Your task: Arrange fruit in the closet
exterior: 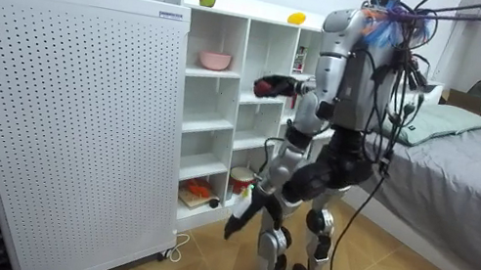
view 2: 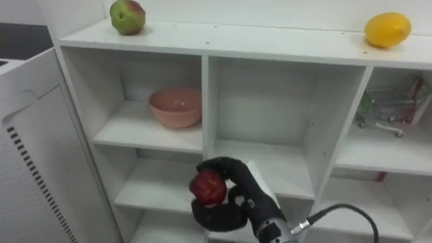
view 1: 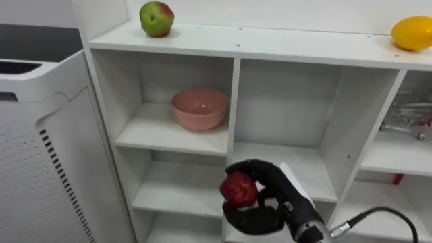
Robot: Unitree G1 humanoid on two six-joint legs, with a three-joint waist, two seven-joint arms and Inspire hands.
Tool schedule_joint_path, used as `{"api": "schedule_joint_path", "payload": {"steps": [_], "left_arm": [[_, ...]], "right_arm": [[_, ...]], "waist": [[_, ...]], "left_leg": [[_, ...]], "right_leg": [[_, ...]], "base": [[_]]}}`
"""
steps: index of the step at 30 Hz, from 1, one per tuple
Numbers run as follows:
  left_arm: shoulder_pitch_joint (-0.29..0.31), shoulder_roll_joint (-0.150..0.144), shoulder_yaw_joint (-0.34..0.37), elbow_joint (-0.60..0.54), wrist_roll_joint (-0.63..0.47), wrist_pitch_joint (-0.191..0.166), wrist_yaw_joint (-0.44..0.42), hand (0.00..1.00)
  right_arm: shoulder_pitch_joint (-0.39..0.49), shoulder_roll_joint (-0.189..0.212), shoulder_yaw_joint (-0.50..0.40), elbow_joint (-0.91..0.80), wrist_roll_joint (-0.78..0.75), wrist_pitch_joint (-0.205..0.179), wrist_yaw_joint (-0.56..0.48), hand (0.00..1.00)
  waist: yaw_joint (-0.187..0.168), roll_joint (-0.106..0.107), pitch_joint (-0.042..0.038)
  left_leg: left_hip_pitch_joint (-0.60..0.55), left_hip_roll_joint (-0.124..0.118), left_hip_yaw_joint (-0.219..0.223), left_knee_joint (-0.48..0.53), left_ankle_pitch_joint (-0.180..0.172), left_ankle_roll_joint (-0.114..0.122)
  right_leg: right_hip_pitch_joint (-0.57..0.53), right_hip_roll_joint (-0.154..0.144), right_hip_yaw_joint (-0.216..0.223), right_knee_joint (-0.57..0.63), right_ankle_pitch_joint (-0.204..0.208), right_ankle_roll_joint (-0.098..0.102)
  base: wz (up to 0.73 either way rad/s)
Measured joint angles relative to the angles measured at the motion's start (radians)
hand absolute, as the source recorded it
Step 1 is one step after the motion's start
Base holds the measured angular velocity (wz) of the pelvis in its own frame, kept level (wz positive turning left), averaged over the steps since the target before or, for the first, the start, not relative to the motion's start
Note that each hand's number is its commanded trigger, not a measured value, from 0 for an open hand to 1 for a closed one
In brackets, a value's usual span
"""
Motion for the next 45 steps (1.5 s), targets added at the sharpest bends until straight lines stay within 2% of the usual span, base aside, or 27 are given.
{"api": "schedule_joint_path", "payload": {"steps": [2, 4, 8, 11, 13, 16, 20, 23, 27, 32, 37, 38, 39, 43, 45], "left_arm": [[0.002, -0.001, 0.001, -0.002, -0.006, 0.0, 0.005, 0.0], [0.016, 0.002, 0.0, -0.005, -0.062, -0.003, 0.017, 0.0], [0.049, 0.003, -0.005, -0.051, -0.176, -0.029, 0.039, 0.0], [0.066, 0.004, -0.006, -0.071, -0.237, -0.034, 0.068, 0.0], [0.073, 0.004, -0.007, -0.081, -0.24, -0.034, 0.082, 0.0], [0.087, 0.007, -0.037, -0.105, -0.287, -0.034, 0.098, 0.0], [0.095, 0.026, -0.075, -0.129, -0.346, -0.03, 0.106, 0.0], [0.095, 0.041, -0.078, -0.149, -0.345, -0.028, 0.107, 0.0], [0.088, 0.063, -0.095, -0.169, -0.376, -0.028, 0.106, 0.0], [0.078, 0.075, -0.093, -0.181, -0.377, -0.007, 0.105, 0.0], [0.076, 0.084, -0.093, -0.205, -0.377, 0.0, 0.099, 0.0], [0.076, 0.089, -0.093, -0.209, -0.377, 0.001, 0.095, 0.0], [0.077, 0.096, -0.093, -0.216, -0.377, 0.002, 0.094, 0.0], [0.079, 0.127, -0.094, -0.237, -0.385, 0.004, 0.089, 0.0], [0.087, 0.136, -0.094, -0.271, -0.386, 0.02, 0.088, 0.0]], "right_arm": [[0.004, -0.002, -0.006, 0.035, 0.0, 0.0, -0.01, 1.0], [0.006, 0.0, -0.005, 0.056, 0.001, -0.001, -0.017, 1.0], [0.005, -0.005, -0.01, 0.061, 0.027, -0.018, -0.04, 1.0], [0.005, -0.014, -0.011, 0.092, 0.041, -0.051, -0.067, 1.0], [0.003, -0.016, -0.012, 0.131, 0.064, -0.055, -0.086, 1.0], [0.002, -0.026, -0.035, 0.166, 0.109, -0.052, -0.11, 1.0], [-0.059, -0.063, -0.042, 0.223, 0.218, -0.052, -0.156, 1.0], [-0.123, -0.093, -0.043, 0.307, 0.22, -0.052, -0.198, 1.0], [-0.206, -0.136, -0.042, 0.353, 0.289, -0.052, -0.236, 1.0], [-0.253, -0.199, -0.041, 0.376, 0.348, -0.038, -0.247, 1.0], [-0.302, -0.237, -0.037, 0.383, 0.352, -0.029, -0.279, 1.0], [-0.32, -0.246, -0.037, 0.386, 0.352, -0.029, -0.286, 1.0], [-0.327, -0.255, -0.036, 0.389, 0.355, -0.029, -0.301, 1.0], [-0.37, -0.26, -0.03, 0.424, 0.386, -0.015, -0.342, 1.0], [-0.392, -0.266, -0.029, 0.441, 0.411, -0.007, -0.377, 1.0]], "waist": [[0.005, -0.003, 0.0012], [0.012, -0.004, 0.0014], [0.013, -0.006, 0.0007], [0.013, -0.009, -0.0004], [0.016, -0.012, -0.0015], [0.017, -0.018, -0.0027], [0.02, -0.032, -0.0015], [0.033, -0.044, -0.0021], [0.042, -0.049, -0.0007], [0.063, -0.049, 0.0003], [0.074, -0.054, 0.0044], [0.073, -0.056, 0.0056], [0.073, -0.057, 0.0064], [0.082, -0.079, 0.0167], [0.093, -0.087, 0.0197]], "left_leg": [[-0.059, -0.007, 0.006, 0.042, -0.003, 0.003], [-0.112, -0.003, 0.01, 0.082, -0.004, 0.002], [-0.242, 0.003, -0.002, 0.161, -0.005, -0.009], [-0.319, 0.009, -0.005, 0.21, -0.006, -0.009], [-0.366, 0.014, -0.008, 0.244, -0.008, -0.012], [-0.453, 0.004, -0.021, 0.283, -0.006, -0.016], [-0.567, -0.003, -0.034, 0.327, 0.004, -0.031], [-0.626, -0.002, -0.041, 0.356, 0.006, -0.034], [-0.719, -0.003, -0.056, 0.422, 0.002, -0.028], [-0.791, -0.002, -0.059, 0.477, -0.005, -0.018], [-0.853, -0.011, -0.061, 0.511, -0.006, -0.016], [-0.869, -0.023, -0.065, 0.516, -0.005, -0.018], [-0.88, -0.024, -0.07, 0.521, -0.004, -0.02], [-0.902, -0.022, -0.074, 0.523, 0.002, -0.029], [-0.912, -0.025, -0.081, 0.524, 0.003, -0.032]], "right_leg": [[-0.069, -0.011, 0.018, 0.062, -0.02, 0.003], [-0.122, -0.013, 0.019, 0.099, -0.027, 0.001], [-0.241, -0.009, 0.019, 0.164, -0.033, -0.012], [-0.315, -0.011, 0.018, 0.211, -0.04, -0.025], [-0.357, -0.014, 0.018, 0.24, -0.043, -0.03], [-0.443, -0.03, 0.014, 0.289, -0.048, -0.038], [-0.554, -0.041, 0.009, 0.341, -0.05, -0.048], [-0.607, -0.043, 0.005, 0.37, -0.052, -0.056], [-0.687, -0.051, -0.006, 0.428, -0.059, -0.068], [-0.748, -0.067, -0.012, 0.478, -0.071, -0.068], [-0.808, -0.084, -0.011, 0.52, -0.08, -0.069], [-0.823, -0.089, -0.013, 0.528, -0.081, -0.07], [-0.831, -0.098, -0.019, 0.537, -0.084, -0.072], [-0.85, -0.101, -0.023, 0.547, -0.092, -0.075], [-0.855, -0.103, -0.03, 0.548, -0.093, -0.078]], "base": [[0.07], [0.02], [0.04], [0.0], [0.02], [0.11], [0.11], [0.09], [0.06], [0.1], [0.07], [0.16], [0.2], [0.12], [0.05]]}}
